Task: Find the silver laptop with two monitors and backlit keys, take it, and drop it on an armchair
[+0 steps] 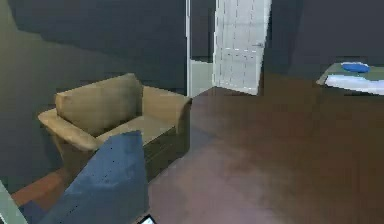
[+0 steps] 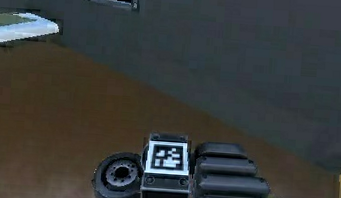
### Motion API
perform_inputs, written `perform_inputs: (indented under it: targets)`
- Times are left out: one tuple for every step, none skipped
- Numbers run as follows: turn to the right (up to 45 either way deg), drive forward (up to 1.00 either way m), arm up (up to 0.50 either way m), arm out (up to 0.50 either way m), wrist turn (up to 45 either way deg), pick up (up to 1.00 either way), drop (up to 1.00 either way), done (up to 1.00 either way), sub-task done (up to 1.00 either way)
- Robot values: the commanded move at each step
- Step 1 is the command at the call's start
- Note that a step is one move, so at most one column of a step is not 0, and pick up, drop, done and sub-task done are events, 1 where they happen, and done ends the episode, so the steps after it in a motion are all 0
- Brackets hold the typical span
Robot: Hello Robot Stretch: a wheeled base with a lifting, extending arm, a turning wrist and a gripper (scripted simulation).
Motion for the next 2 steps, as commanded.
perform_inputs:
  targets:
    - [0.0,1.00,0.00,0.00,0.0,0.00,0.00,0.00,0.00]
    - [0.0,0.25,0.00,0.00,0.0,0.00,0.00,0.00,0.00]
